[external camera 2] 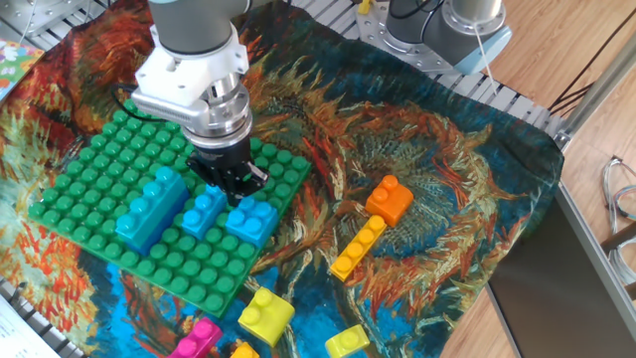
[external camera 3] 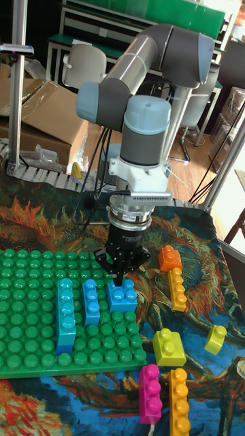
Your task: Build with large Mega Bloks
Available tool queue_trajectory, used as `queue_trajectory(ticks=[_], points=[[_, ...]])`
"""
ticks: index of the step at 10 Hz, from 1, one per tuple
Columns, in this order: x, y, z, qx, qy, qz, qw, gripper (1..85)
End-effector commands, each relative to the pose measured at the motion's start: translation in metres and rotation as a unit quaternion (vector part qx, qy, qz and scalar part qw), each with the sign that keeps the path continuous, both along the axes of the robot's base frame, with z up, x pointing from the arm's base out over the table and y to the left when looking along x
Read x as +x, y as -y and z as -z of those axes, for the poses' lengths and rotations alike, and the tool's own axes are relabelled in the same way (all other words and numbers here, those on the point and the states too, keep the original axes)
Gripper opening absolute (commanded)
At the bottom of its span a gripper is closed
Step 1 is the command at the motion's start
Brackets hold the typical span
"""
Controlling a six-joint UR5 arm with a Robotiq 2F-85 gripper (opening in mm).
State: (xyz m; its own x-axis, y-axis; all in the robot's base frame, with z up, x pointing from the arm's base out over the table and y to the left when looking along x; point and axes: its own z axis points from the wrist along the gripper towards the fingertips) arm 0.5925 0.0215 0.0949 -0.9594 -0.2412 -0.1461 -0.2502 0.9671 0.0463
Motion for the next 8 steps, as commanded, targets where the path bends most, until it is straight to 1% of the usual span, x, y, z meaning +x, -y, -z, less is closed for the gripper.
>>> queue_trajectory(ticks=[1, 3, 4, 5, 8], points=[[0.009, 0.018, -0.005, -0.006, 0.003, 0.020, 0.9998, 1.3], [0.005, 0.036, -0.003, -0.028, -0.001, 0.017, 0.9995, 1.3], [-0.001, 0.040, -0.002, -0.033, -0.010, 0.022, 0.9992, 1.3], [-0.003, 0.034, -0.002, -0.021, -0.015, 0.028, 0.9993, 1.3], [-0.001, 0.030, -0.005, -0.023, -0.018, 0.027, 0.9992, 1.3]])
